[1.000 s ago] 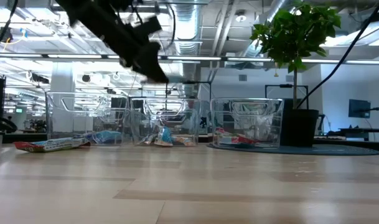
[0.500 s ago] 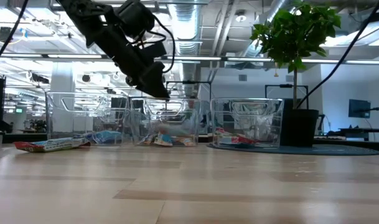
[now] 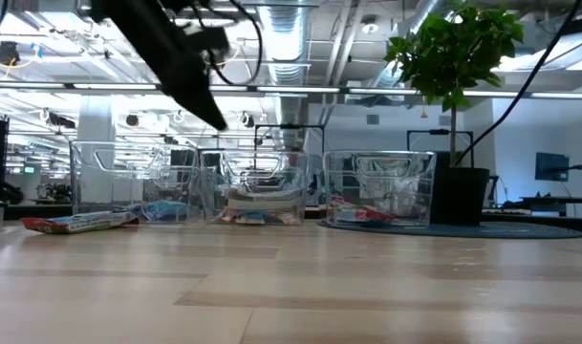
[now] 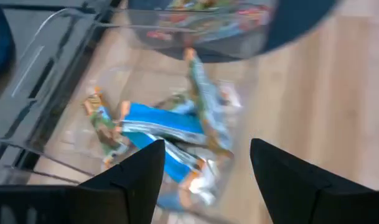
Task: Pick and place Granola Bars by type
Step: Adjust the red granola bar on the table
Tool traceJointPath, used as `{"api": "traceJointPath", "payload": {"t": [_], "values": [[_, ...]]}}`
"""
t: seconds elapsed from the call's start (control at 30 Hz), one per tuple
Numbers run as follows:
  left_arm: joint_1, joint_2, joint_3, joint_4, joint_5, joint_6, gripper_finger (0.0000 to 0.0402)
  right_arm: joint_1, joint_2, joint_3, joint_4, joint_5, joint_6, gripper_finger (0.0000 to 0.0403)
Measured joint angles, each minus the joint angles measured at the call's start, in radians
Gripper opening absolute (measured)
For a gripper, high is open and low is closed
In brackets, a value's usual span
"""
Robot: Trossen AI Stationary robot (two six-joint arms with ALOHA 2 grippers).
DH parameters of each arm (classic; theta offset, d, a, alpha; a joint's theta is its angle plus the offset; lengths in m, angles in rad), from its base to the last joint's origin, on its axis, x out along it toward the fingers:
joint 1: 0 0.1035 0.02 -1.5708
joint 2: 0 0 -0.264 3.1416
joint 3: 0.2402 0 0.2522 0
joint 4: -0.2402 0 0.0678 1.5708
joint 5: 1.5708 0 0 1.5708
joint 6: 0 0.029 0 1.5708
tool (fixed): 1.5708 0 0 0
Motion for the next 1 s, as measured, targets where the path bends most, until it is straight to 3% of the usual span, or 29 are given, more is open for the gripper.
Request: {"api": "traceJointPath", "payload": {"t": [0.2, 0.4, 0.63, 1.0], "values": [[-0.171, -0.159, -0.003, -0.291, 0.03, -0.074, 0.0233, -0.007, 0.003, 0.0, -0.002, -0.002, -0.001, 0.0177], [-0.331, -0.203, -0.007, -0.557, 0.025, -0.222, 0.0233, -0.017, 0.004, 0.0, 0.007, -0.003, -0.001, 0.0177], [-0.43, -0.185, -0.122, -0.525, -0.004, -0.233, 0.0233, -0.03, 0.005, 0.0, 0.009, -0.011, -0.002, 0.0177], [-0.478, 0.018, -0.121, -0.495, -0.015, -0.31, 0.0228, -0.047, 0.005, 0.0, 0.011, -0.026, -0.001, 0.0177]]}}
